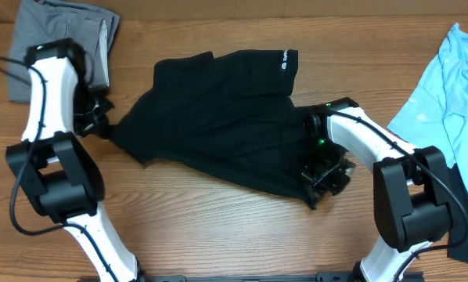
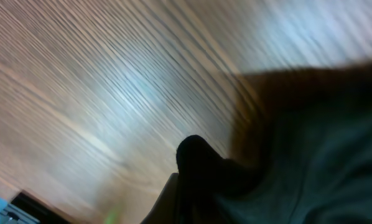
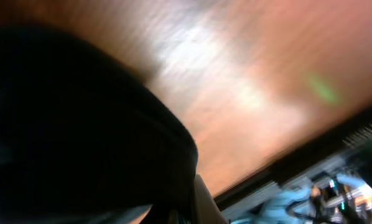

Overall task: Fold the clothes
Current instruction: 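Pull the shirt apart with both grippers, left toward upper left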

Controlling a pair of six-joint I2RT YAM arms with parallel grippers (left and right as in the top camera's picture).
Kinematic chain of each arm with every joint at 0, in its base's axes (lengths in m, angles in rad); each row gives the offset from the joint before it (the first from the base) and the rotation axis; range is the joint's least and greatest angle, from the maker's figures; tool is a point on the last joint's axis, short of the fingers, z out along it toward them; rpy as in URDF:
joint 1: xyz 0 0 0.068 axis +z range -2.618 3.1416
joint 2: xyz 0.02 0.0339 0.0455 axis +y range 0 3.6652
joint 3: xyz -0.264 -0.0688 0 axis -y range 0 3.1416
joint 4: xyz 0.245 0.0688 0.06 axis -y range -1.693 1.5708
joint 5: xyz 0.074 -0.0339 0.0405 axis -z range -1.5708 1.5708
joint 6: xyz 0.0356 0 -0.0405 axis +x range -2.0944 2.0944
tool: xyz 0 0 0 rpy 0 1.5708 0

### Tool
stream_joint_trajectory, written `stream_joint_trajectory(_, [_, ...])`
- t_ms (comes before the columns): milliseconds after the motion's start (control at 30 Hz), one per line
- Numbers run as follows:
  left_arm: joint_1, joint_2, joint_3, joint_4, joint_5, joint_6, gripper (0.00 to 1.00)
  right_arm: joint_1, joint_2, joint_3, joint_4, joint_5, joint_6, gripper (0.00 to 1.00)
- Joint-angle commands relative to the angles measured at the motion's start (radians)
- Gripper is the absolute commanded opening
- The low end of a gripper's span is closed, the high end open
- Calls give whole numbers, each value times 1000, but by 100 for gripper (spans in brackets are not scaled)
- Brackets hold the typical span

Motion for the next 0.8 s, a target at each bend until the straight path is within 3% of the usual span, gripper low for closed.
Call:
stream_joint_trajectory(0, [-69, -93, 20, -13, -67, -26, 4, -6, -84, 13, -53, 164, 173, 4])
stream_joint_trajectory(267, [-170, -111, 19, -124, -105, -26, 4, 7, -210, -5, -139, 124, 192, 4])
stream_joint_trajectory(400, [-176, -111, 18, -212, -106, -26, 4, 53, -254, -56, -183, 117, 288, 4])
stream_joint_trajectory(600, [-177, -114, -7, -212, -38, 30, 6, 121, -285, -147, -170, 123, 402, 4])
stream_joint_trajectory(667, [-177, -114, -7, -210, -58, 48, 39, 115, -285, -146, -143, 133, 399, 9])
stream_joint_trajectory(700, [-177, -114, -7, -204, -74, 57, 49, 105, -285, -146, -126, 138, 398, 22])
stream_joint_trajectory(767, [-176, -114, -7, -188, -82, 74, 71, 72, -285, -145, -100, 152, 388, 35])
